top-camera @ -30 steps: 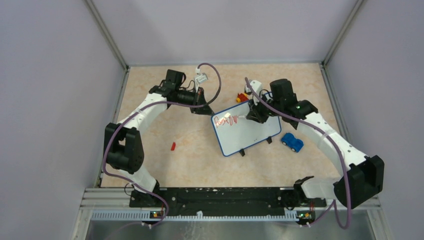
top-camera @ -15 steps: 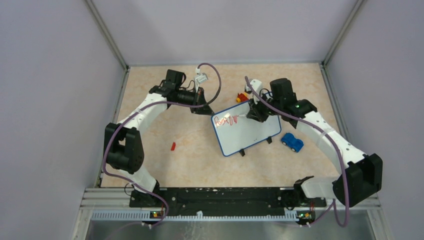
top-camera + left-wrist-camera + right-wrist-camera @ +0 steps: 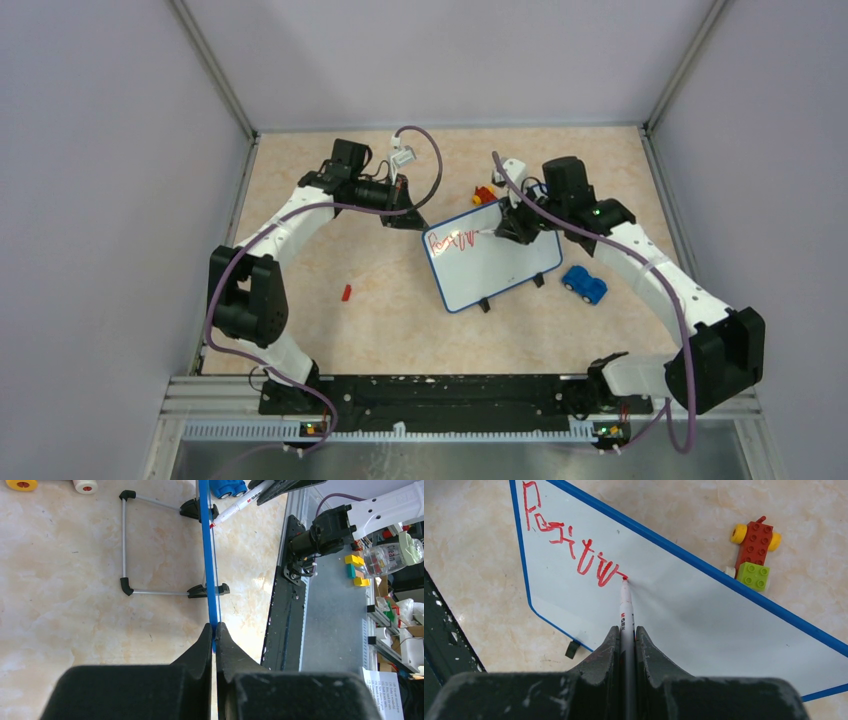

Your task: Write a sentence on the whiteboard

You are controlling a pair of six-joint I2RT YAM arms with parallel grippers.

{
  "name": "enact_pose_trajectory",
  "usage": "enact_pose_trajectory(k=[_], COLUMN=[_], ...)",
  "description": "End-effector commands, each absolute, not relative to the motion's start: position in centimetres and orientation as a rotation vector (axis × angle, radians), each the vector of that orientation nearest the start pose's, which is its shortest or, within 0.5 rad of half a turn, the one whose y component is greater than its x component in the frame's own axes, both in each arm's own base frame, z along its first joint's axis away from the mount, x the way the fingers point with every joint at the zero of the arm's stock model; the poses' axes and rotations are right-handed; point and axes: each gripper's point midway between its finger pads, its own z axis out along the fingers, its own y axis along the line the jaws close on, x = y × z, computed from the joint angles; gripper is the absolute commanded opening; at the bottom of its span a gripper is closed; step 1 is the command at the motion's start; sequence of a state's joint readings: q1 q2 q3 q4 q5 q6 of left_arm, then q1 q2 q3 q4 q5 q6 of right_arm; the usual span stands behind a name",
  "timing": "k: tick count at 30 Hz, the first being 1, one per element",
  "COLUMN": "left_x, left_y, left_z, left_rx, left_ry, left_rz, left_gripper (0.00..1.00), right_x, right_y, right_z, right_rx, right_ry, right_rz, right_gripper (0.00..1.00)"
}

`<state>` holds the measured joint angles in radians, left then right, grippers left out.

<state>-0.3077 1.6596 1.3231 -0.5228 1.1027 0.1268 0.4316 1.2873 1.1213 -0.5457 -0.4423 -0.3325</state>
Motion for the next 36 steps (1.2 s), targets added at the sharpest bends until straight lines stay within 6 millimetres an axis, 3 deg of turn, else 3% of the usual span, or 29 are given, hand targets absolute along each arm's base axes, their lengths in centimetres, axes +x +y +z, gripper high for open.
enact_pose_trajectory(k=[1,5,9,20,23,36], left_x=[29.2,29.2,29.2,29.1,29.1,29.1], left_y=[-26.4,-26.4,-26.4,-26.5,-26.4,-26.4], left_z=[21.6,21.6,21.6,21.8,21.8,21.8], left_rx=[0.999,1.001,1.000,1.004,1.004,1.005], left_ry=[1.975,1.974,1.973,1.966,1.967,1.966], left_rz=[-1.425,-1.423,-1.426,-1.426,-1.426,-1.422], left_gripper=[0.00,0.00,0.00,0.00,0.00,0.00], right_x=[29.2,28.5,28.4,29.7,29.9,31.1], right_y=[20.6,20.3,20.1,20.8,21.0,21.1], right_z=[18.8,17.7,18.0,23.4,23.8,22.0], right_rx=[-1.087,-1.099,-1.091,-1.065,-1.064,-1.056], right_ry=[2.001,2.019,2.017,1.909,1.900,1.940], right_rz=[0.555,0.554,0.545,0.533,0.544,0.518], right_gripper=[0.00,0.00,0.00,0.00,0.00,0.00])
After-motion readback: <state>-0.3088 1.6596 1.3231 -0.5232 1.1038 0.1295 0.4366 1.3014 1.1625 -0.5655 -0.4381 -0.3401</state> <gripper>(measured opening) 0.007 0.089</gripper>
